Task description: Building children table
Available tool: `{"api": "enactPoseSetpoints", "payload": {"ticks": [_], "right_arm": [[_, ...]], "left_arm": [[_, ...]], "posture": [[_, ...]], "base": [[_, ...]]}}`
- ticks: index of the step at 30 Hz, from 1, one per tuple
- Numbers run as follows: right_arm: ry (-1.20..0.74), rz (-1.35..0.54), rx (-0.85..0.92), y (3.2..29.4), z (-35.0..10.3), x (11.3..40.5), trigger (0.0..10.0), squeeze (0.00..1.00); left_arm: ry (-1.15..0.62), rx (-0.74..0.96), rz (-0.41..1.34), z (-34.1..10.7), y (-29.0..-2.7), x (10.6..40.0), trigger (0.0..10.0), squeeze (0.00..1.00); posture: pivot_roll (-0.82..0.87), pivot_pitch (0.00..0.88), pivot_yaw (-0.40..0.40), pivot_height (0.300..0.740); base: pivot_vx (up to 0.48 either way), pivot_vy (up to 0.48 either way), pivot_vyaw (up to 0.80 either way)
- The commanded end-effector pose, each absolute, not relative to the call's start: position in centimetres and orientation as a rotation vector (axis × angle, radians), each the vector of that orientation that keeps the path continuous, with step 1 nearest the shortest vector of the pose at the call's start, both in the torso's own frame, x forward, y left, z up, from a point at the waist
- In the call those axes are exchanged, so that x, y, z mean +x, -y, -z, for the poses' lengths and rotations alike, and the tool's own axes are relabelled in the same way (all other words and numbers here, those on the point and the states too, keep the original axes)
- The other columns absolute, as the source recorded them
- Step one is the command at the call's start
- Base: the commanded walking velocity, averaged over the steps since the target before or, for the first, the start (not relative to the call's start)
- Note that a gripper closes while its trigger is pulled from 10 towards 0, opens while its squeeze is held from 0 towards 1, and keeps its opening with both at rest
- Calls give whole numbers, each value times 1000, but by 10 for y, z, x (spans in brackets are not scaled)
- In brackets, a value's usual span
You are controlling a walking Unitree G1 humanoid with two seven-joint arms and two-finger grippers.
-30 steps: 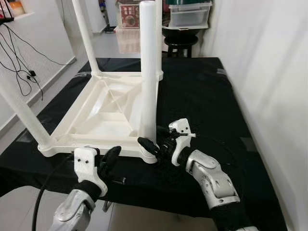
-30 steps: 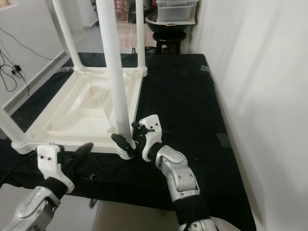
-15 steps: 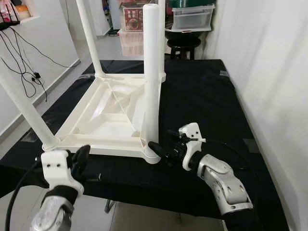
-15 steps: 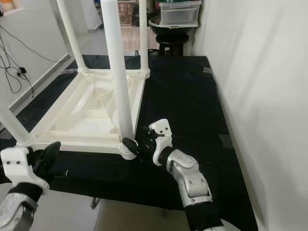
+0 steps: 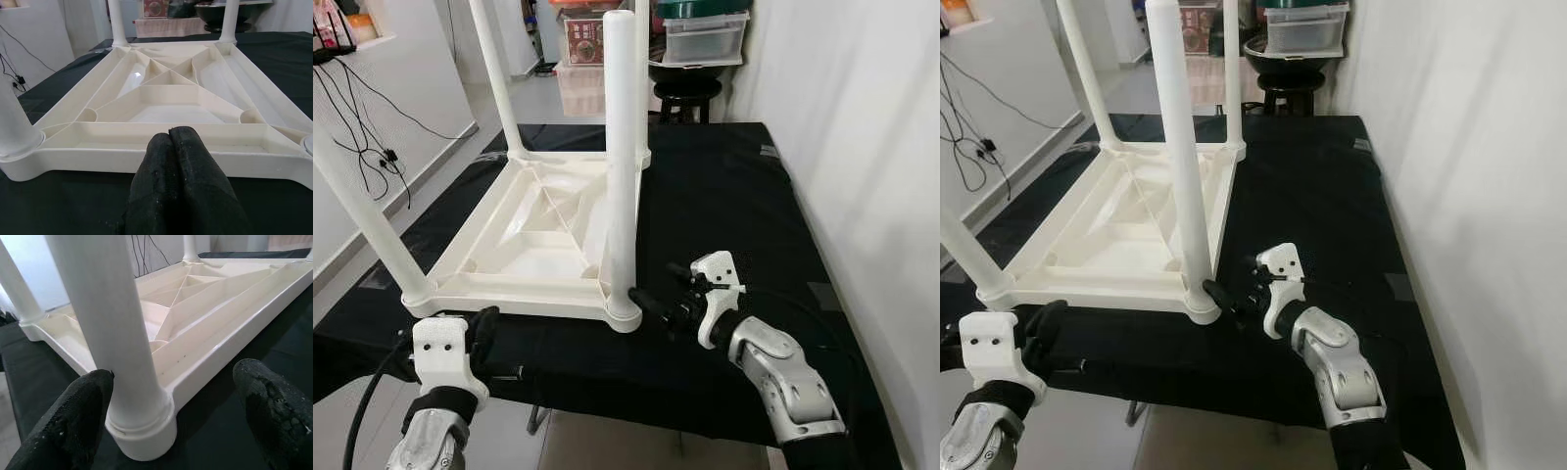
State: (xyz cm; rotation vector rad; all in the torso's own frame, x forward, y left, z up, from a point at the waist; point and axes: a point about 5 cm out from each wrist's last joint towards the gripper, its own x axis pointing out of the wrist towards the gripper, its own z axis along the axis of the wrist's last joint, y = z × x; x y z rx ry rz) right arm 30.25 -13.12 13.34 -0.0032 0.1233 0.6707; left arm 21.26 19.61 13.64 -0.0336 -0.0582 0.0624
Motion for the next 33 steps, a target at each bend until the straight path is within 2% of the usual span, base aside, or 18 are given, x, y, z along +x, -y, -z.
{"api": "enactPoseSetpoints", "payload": {"ticks": [1,18,26,33], "right_arm": [[-117,-678,6,133,-136,303,10000,0],[-138,-719,-17,124,-133,301,10000,0],[-172,-694,-71,132,-128,304,10000,0],[-192,-688,-103,129,-128,308,10000,0]], "left_arm": [[28,-20,-99,-131,-205,214,10000,0],[51,20,-146,-134,-212,219,10000,0],[85,-14,-75,-141,-203,223,10000,0],[83,-13,-70,-141,-203,223,10000,0]], "posture": [[-48,13,44,740],[-45,14,38,740],[-51,12,40,740],[-51,10,44,740]], "base": [[0,480,0],[0,480,0],[0,66,0],[0,0,0]]}}
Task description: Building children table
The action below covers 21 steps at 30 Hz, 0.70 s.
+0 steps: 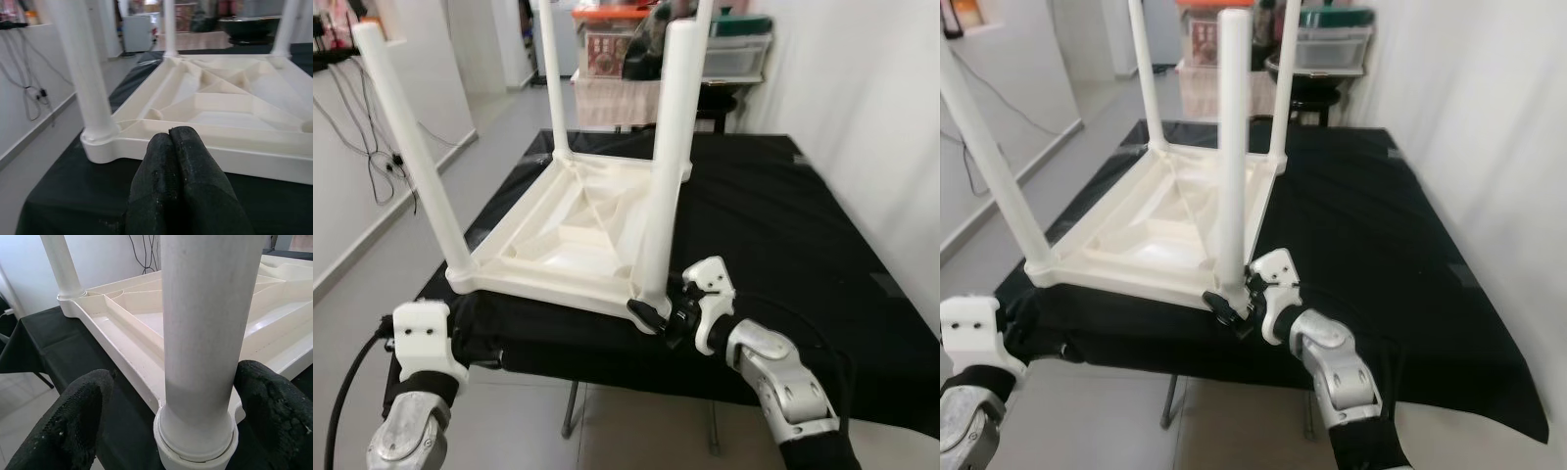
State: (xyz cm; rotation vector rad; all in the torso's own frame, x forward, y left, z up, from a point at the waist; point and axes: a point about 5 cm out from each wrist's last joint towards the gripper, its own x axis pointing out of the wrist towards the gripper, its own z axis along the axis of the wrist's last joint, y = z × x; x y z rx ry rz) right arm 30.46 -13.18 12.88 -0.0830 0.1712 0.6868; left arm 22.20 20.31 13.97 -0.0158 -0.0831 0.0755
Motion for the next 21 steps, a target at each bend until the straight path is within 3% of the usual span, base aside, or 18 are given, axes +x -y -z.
{"api": "enactPoseSetpoints", "payload": {"ticks": [1,13,21], "right_arm": [[-198,-661,-120,128,-128,311,10000,0],[-244,-481,-151,134,-130,336,10000,0],[-273,-357,-183,162,-131,345,10000,0]], "left_arm": [[81,-13,-71,-141,-204,223,10000,0],[75,-21,-67,-140,-207,224,10000,0],[65,-16,-60,-138,-208,222,10000,0]], "posture": [[-51,10,44,740],[-40,8,40,740],[-45,6,41,740]], "base": [[0,0,0],[0,0,0],[0,0,0]]}}
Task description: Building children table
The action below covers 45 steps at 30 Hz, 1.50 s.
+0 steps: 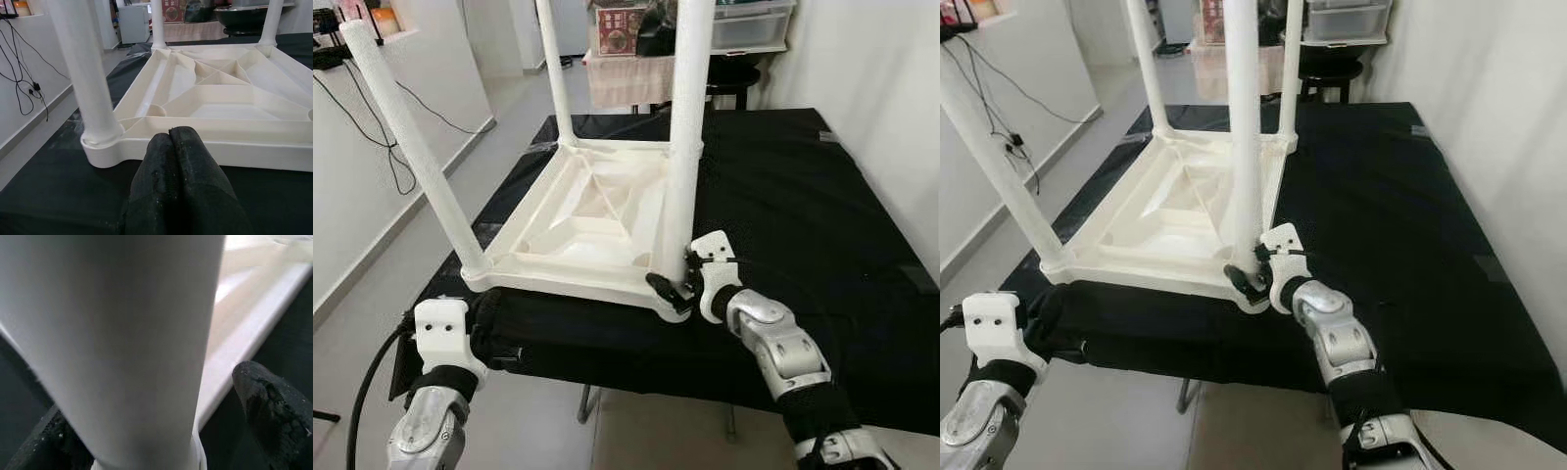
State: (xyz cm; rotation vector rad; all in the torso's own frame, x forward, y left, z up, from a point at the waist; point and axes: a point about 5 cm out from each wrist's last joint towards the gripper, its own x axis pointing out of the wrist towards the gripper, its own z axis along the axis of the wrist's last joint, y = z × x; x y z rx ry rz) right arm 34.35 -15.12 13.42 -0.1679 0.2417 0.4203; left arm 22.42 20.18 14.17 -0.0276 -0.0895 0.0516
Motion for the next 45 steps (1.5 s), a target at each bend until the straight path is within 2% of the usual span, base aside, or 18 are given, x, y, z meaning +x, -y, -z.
{"api": "enactPoseSetpoints", "payload": {"ticks": [1,12,16,21,25,36,45], "right_arm": [[-270,-353,-166,165,-132,346,10000,0],[-287,-377,-149,166,-123,337,10000,0],[-279,-450,-94,165,-124,329,10000,0],[-315,-603,-54,166,-121,303,10000,0],[-343,-672,-92,167,-123,291,10000,0],[-447,-672,-165,179,-125,281,10000,0],[-511,-826,-215,190,-138,265,10000,0]], "left_arm": [[62,-13,-54,-138,-206,222,10000,0],[60,-7,-40,-137,-204,224,10000,0],[58,-7,-43,-137,-205,224,10000,0],[57,-10,-64,-137,-209,223,10000,0],[53,-11,-77,-136,-212,222,10000,0],[45,-31,-84,-134,-214,222,10000,0],[30,-35,-78,-132,-214,222,10000,0]], "posture": [[-45,6,41,740],[-48,0,44,740],[-53,5,44,740],[-61,14,48,740],[-71,20,51,740],[-78,22,48,740],[-82,23,50,740]], "base": [[0,0,0],[0,0,0],[0,0,0],[0,0,0],[0,0,0],[0,0,0],[0,32,-178]]}}
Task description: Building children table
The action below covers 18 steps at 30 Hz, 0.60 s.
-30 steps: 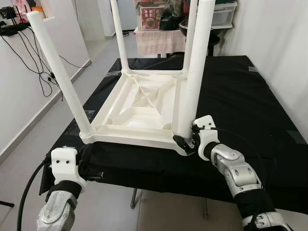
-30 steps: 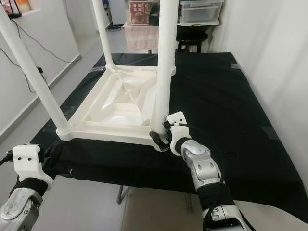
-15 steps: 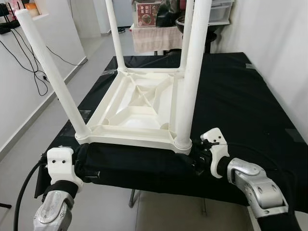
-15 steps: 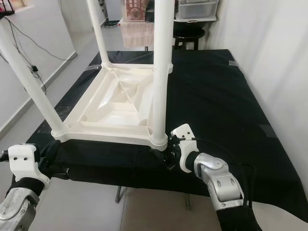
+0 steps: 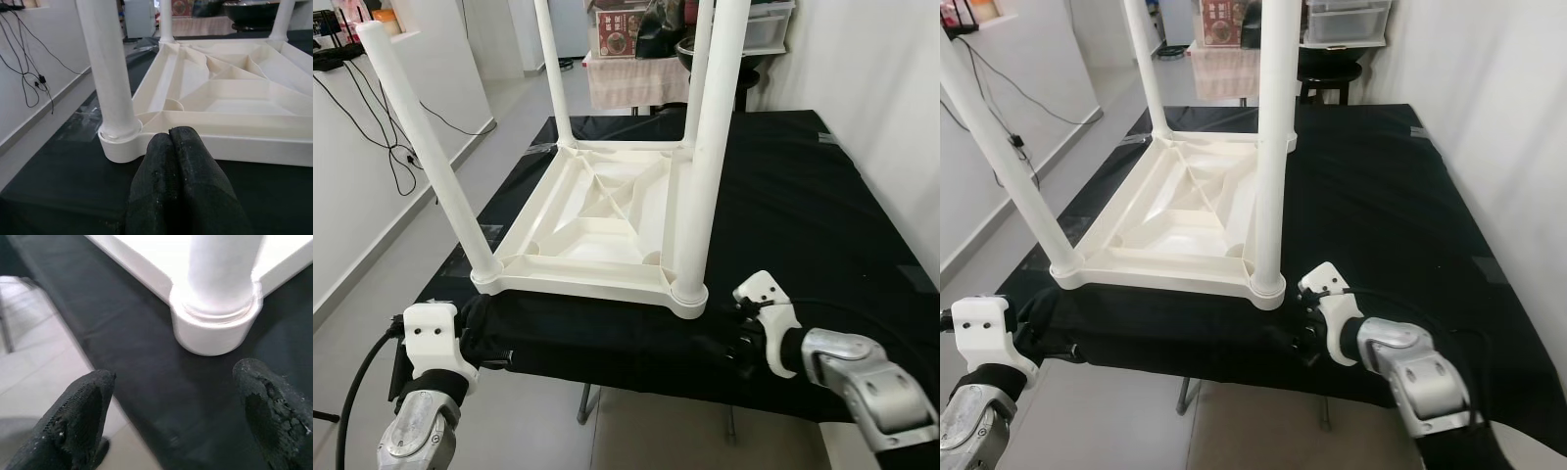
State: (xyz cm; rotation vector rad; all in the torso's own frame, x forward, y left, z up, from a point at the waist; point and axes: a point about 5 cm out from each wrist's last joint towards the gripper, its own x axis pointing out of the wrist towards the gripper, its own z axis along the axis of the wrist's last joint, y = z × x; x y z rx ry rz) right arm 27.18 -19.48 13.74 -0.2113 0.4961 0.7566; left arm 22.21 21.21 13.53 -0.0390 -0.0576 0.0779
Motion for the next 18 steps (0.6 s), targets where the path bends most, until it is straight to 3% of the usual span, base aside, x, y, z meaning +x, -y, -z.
{"api": "enactPoseSetpoints", "payload": {"ticks": [1,9,18], "right_arm": [[-517,-857,-216,189,-139,262,10000,0],[-539,-967,-223,182,-141,250,10000,0],[-548,-967,-250,178,-142,253,10000,0]], "left_arm": [[29,-34,-76,-131,-214,222,10000,0],[22,-32,-73,-131,-214,223,10000,0],[36,-19,-60,-132,-213,224,10000,0]], "posture": [[-82,23,50,740],[-80,21,50,740],[-77,19,48,740]], "base": [[0,0,0],[0,0,0],[0,335,-89]]}}
